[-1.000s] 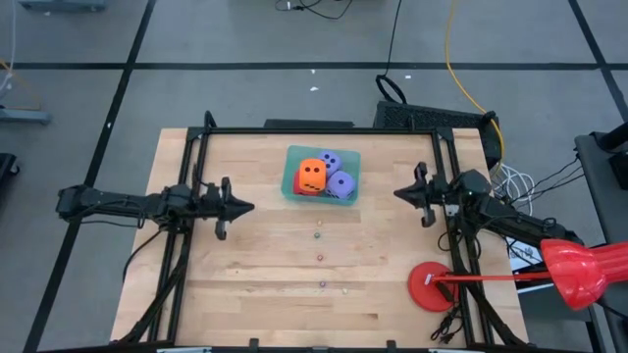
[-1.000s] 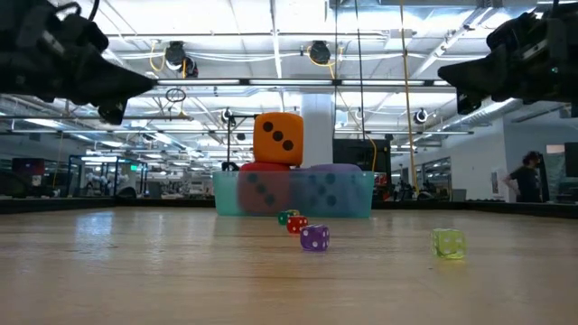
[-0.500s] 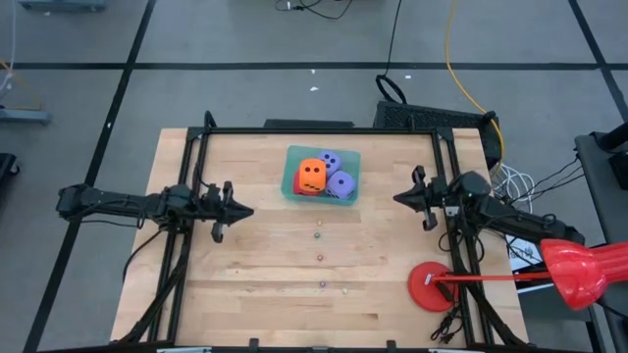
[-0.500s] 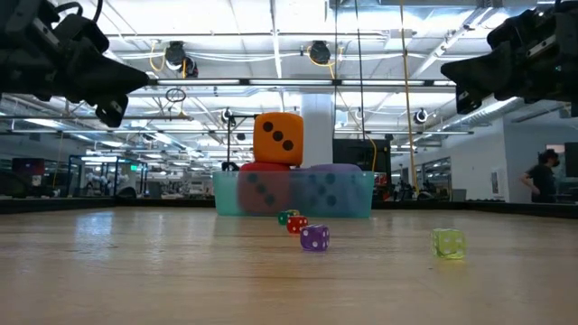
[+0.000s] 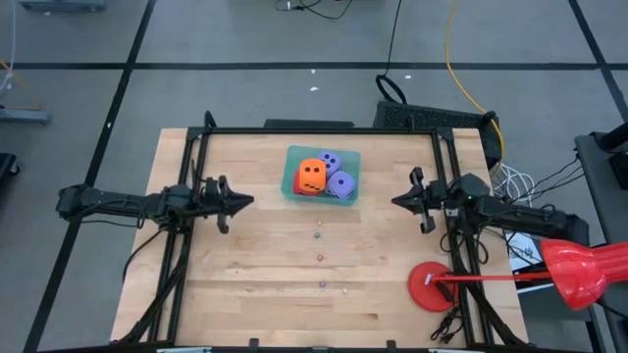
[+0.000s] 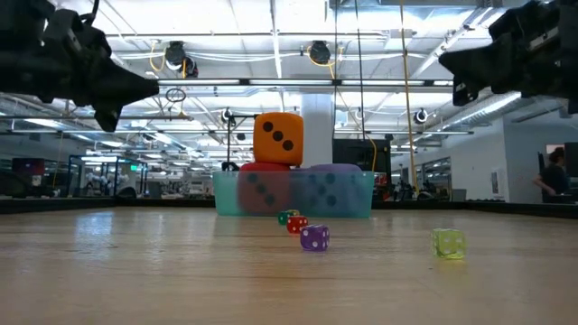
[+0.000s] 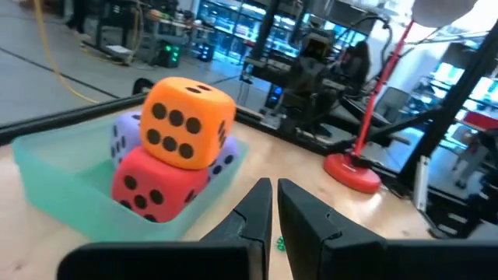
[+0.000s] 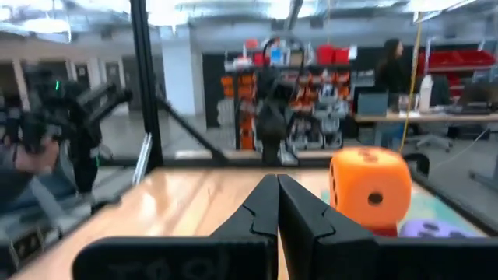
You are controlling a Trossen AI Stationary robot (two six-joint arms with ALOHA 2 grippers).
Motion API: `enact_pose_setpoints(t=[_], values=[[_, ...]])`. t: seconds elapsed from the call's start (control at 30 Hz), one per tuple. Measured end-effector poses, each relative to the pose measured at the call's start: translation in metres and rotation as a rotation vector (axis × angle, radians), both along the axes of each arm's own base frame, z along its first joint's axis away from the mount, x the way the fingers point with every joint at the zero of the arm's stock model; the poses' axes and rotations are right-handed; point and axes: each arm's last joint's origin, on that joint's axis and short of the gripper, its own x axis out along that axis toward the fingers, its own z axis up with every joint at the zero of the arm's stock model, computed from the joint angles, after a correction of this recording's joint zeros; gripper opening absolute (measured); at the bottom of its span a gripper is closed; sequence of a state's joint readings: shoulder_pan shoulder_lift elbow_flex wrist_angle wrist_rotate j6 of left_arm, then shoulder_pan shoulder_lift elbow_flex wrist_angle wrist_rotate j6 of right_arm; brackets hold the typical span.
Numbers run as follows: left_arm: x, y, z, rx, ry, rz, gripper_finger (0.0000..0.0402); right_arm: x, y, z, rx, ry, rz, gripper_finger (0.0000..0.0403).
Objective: Pick & Place Dice
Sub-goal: Put the small light green dice into the blue bin
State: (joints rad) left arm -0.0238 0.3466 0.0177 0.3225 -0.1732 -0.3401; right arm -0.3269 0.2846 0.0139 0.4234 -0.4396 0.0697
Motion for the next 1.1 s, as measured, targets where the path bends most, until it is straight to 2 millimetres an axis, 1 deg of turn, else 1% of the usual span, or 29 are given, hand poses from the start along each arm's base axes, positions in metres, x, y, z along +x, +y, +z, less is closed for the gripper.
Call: enact_pose_setpoints(t=[0.13,0.23,0.3,0.33,0.4,0.47,0.57,0.67,0.83,0.93,1.03,1.1], values=[[0.000,0.001,-0.002,0.025,0.023,0.031,0.0033,0.001,0.002,0.006,0.040,-0.052,-0.006,0.0000],[0.000,0.002,-0.004,0.026,0.042,0.061,0.0033,0.004,0.005,0.006,0.052,-0.037,0.001,0.0000],[0.000,0.002,-0.004,0.027,0.045,0.068,0.0033,0.008,0.008,0.005,0.053,0.014,0.014,0.0000],[0.000,0.002,-0.004,0.025,0.045,0.068,0.0033,0.010,0.010,0.010,0.044,0.040,0.025,0.0000],[0.000,0.002,-0.004,0.021,0.043,0.055,0.0033,0.015,0.013,0.029,0.027,0.041,0.018,0.0000],[0.000,0.000,-0.003,0.049,0.034,0.006,0.0033,0.021,0.016,0.042,0.010,0.068,-0.007,0.0000],[0.000,0.000,0.000,0.061,0.012,-0.016,0.0033,0.031,0.022,0.045,0.001,0.180,-0.004,0.0000],[0.000,0.001,0.000,-0.002,0.004,0.013,0.0033,0.041,0.028,0.051,-0.008,0.213,-0.012,0.0000],[-0.001,0.005,-0.004,-0.039,0.031,0.089,0.0033,0.057,0.037,0.043,-0.028,0.324,-0.017,0.0000],[-0.001,0.007,-0.006,-0.042,0.058,0.128,0.0033,0.065,0.044,0.042,-0.040,0.350,-0.018,0.0000],[-0.001,0.007,-0.005,-0.057,0.043,0.132,0.0033,0.072,0.050,0.037,-0.062,0.402,-0.025,0.0000],[-0.001,0.007,-0.004,-0.059,0.030,0.131,0.0033,0.076,0.055,0.037,-0.070,0.416,-0.022,0.0000]])
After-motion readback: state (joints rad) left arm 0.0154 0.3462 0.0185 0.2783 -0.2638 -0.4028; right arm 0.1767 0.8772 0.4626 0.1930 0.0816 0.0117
